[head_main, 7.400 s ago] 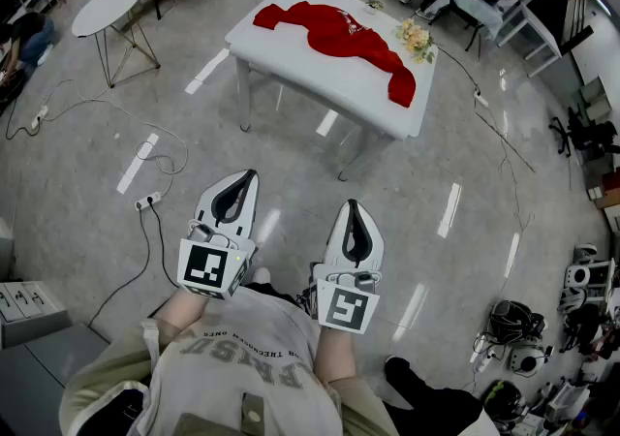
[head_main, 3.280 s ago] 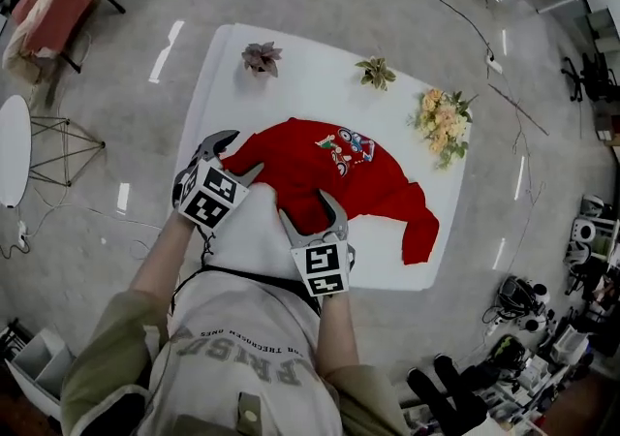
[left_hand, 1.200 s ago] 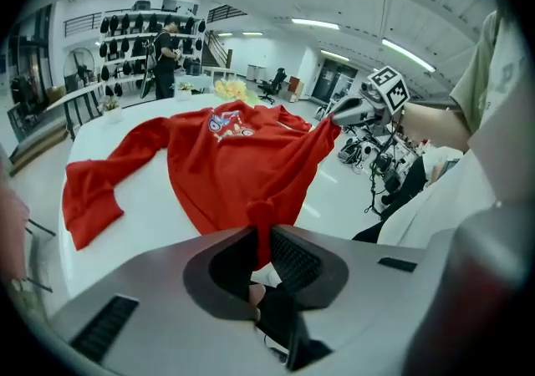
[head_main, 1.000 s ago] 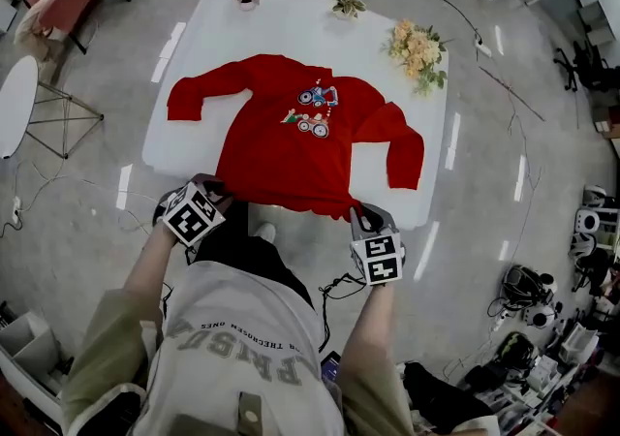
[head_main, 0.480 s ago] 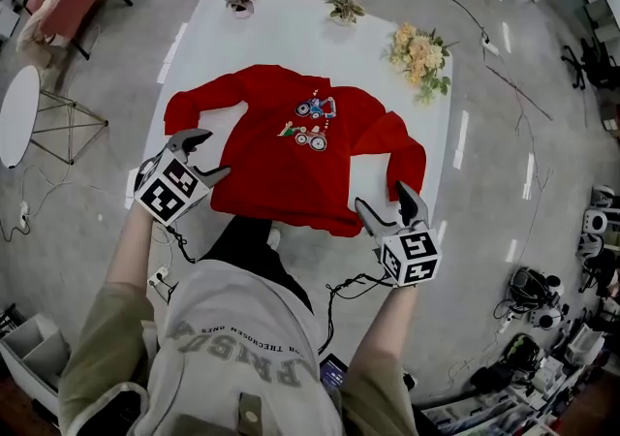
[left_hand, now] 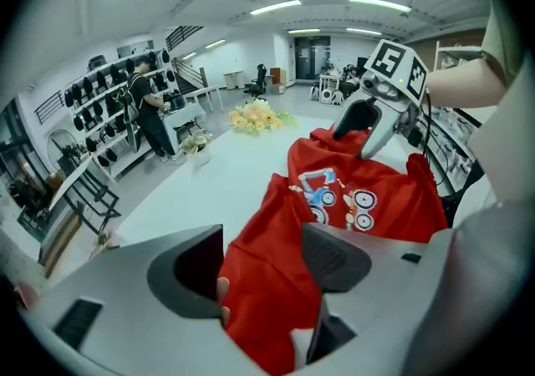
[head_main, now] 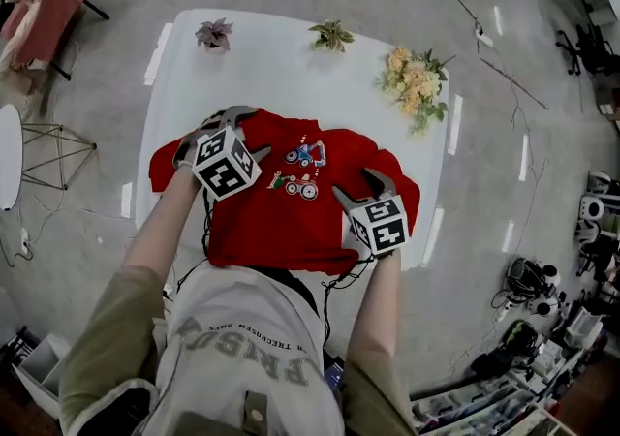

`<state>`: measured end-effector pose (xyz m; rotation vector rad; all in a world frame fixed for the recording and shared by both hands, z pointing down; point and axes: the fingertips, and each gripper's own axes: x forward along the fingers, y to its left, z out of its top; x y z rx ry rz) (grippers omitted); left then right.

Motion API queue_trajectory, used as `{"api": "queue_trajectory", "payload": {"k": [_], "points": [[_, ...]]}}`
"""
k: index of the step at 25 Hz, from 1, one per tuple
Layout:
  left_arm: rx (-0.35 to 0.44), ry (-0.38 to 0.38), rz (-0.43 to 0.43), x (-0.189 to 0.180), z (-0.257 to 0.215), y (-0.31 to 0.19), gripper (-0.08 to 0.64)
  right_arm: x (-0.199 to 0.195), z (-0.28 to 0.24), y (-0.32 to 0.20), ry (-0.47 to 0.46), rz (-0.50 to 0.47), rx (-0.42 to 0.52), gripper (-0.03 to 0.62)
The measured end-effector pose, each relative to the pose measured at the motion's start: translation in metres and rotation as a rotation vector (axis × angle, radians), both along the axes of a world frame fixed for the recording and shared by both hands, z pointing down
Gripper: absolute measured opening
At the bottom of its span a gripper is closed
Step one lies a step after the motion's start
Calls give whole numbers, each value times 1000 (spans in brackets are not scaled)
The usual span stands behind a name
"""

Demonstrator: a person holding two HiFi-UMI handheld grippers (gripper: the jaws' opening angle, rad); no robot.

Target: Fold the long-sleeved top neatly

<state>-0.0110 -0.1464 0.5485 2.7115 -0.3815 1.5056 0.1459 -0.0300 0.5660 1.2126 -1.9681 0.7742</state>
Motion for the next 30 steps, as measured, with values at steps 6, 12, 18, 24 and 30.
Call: {"api": "queue_trajectory", "payload": {"k": [6, 12, 18, 24, 30], "points": [[66, -133, 186, 37, 45, -36, 213, -14, 25, 4, 55, -77, -116, 38], [53, -73, 179, 42, 50, -40, 20, 1, 7, 29, 50, -62, -110, 9], [159, 76, -105, 9, 7, -83, 20, 15, -10, 42, -22, 3, -66, 9], [-18, -170, -58, -8, 65, -47, 46, 10, 30, 41, 23, -143, -179, 121], [26, -97, -115, -20, 12, -65, 213, 69, -31, -18, -97, -12, 10, 310]]}}
